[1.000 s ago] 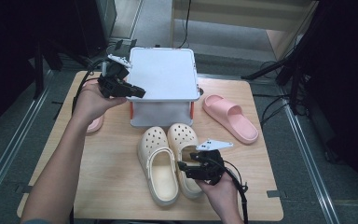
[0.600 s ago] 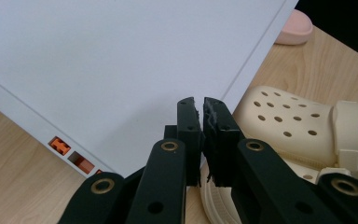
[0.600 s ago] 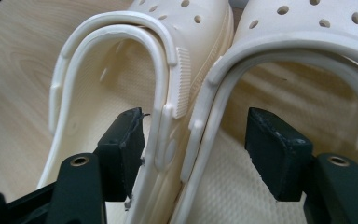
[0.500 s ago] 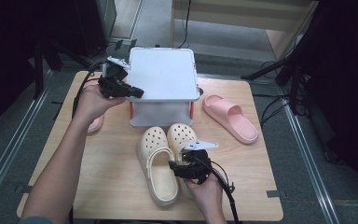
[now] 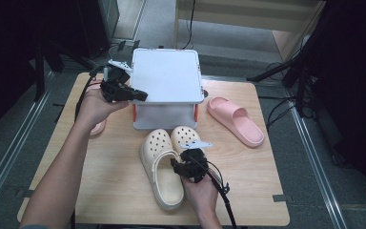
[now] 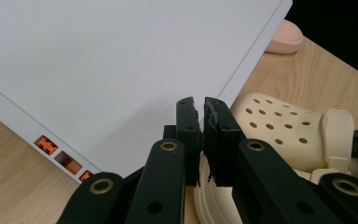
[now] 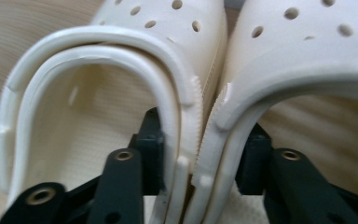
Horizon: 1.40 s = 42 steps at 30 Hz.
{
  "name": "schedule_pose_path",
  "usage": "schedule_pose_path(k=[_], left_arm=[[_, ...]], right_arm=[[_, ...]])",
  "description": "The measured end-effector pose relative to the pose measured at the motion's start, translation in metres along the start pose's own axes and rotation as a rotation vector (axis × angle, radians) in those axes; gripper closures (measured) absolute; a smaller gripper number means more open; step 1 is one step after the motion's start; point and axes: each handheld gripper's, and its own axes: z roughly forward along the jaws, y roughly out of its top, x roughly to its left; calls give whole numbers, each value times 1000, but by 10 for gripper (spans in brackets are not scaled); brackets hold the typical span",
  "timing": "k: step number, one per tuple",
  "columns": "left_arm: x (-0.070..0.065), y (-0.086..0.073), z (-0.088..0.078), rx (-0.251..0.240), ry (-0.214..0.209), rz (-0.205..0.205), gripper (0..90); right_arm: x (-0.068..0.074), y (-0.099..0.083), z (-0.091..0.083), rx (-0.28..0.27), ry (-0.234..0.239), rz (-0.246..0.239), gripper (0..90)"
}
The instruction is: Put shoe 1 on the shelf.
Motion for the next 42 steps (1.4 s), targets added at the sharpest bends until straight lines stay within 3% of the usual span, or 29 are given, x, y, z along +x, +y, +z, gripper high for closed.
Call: schedule_pose_path(k=[4,8,12,20,23,26,30,36,42], left_arm=[[0,-1,0,-5,-1,-4,847],[0,0,1,-6,-5,-6,847],[1,-1,0,-7,-9,-7,847],[1,-2,1,-13,-13,-8,847],[1,-2,1,-16,-16,-10,847],[2,-2,1,-16,-19,-11,847],[2,-2,1,-19,-14,-8,847],[2,-3,1,-20,-16,-7,847],[2,-3,1,-20,-16,-11,846]], right_arm=[[-10,2,-6,-17,50,52,663],[-13,13,-17,-57,81,57,663],[-16,30,-20,-87,83,25,662],[-32,65,0,-93,36,-17,660],[-36,74,9,-103,10,-19,660],[-40,80,20,-111,13,-11,660],[-34,86,31,-122,-2,-18,659],[-27,95,37,-129,23,-15,659],[-35,102,44,-142,-2,10,658]])
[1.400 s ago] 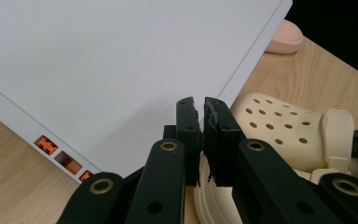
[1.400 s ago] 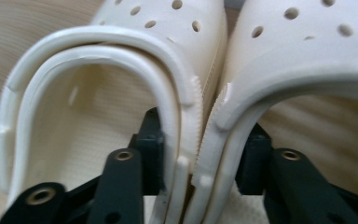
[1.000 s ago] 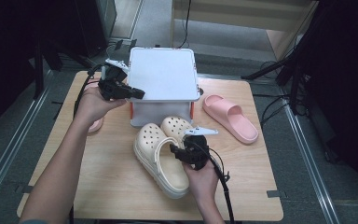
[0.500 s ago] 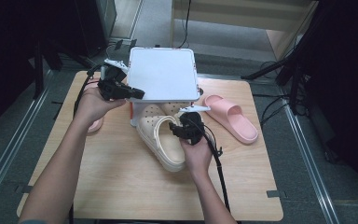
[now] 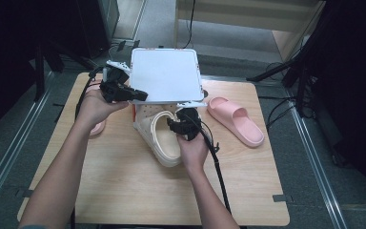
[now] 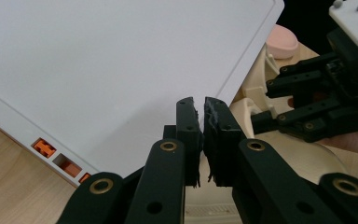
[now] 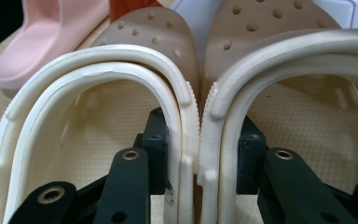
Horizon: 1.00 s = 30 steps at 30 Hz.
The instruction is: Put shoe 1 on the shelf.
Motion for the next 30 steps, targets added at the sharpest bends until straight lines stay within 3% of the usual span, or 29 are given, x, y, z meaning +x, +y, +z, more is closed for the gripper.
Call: schedule_pose_path(k=[15,21,27,30], left_arm=[[1,-1,0,-5,-4,-5,846],[1,-1,0,-6,-4,-4,846],[1,-1,0,-6,2,-5,846],[1,-1,0,-7,0,-6,845]], right_arm=[[4,-7,24,-18,-73,-24,651],[-5,-9,26,-40,-31,49,639],[-2,-13,26,-48,-37,-8,589],[-2,-14,26,-26,-26,-10,571]])
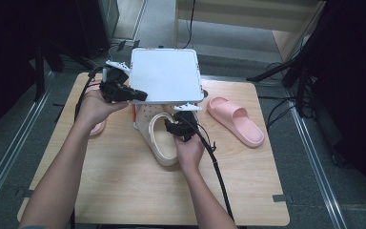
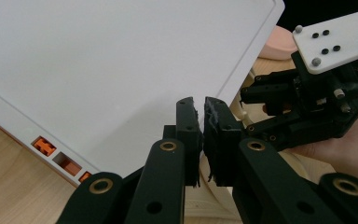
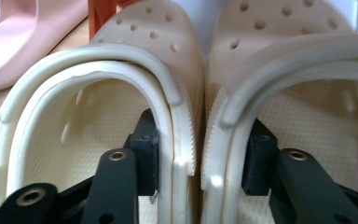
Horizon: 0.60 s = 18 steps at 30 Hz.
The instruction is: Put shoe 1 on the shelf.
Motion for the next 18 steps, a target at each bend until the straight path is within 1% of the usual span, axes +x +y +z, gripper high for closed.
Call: schedule_pose_path(k=[3,5,8,10,12,13,14,16,18], left_arm=[[0,0,0,0,-2,-1,845],[1,0,0,0,-4,0,845],[0,0,0,1,-3,-2,845],[0,0,0,1,-2,-1,845],[0,0,0,2,0,-1,845],[0,0,0,3,1,-2,845],[0,0,0,4,2,-2,845],[0,1,0,6,1,0,845],[-1,1,0,6,4,-1,845]], right_arm=[[-1,-1,-2,6,6,1,533],[-2,-3,-5,2,21,14,513],[-4,-4,-15,3,39,23,499],[-4,-6,-25,0,47,13,501],[-4,-7,-35,3,64,-4,540],[-3,-8,-40,6,62,-17,558],[-3,-9,-44,7,69,-30,595],[-2,-12,-53,8,84,-42,630],[-1,-15,-61,12,103,-45,695]])
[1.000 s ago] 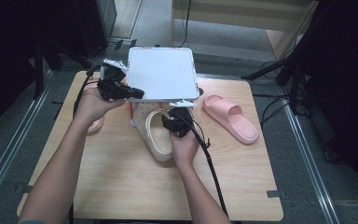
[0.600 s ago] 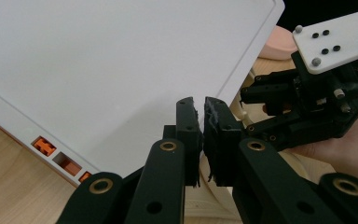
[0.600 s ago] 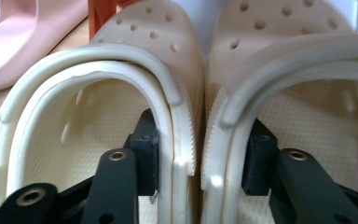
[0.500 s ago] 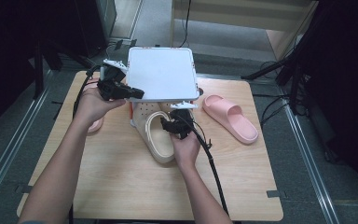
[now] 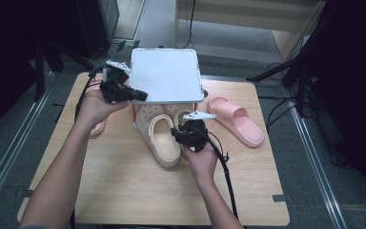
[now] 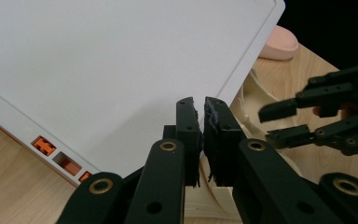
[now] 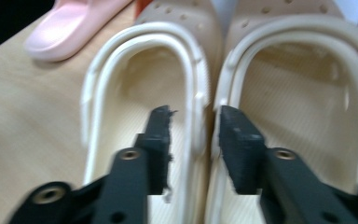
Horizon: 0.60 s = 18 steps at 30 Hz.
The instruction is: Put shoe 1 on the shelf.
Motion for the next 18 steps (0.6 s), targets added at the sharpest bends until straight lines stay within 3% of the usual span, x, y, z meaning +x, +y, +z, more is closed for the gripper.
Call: schedule_pose_path(k=[3,9,13,18], left_arm=[[0,0,0,0,3,-2,845],[-1,0,0,3,11,-2,845],[-2,0,0,2,14,-5,845],[-1,0,0,5,12,-9,845]], right_arm=[[4,-9,-11,-3,42,-2,753],[16,-31,-28,24,96,-71,899],[24,-46,-31,71,143,-109,900],[28,-62,-27,114,158,-142,900]])
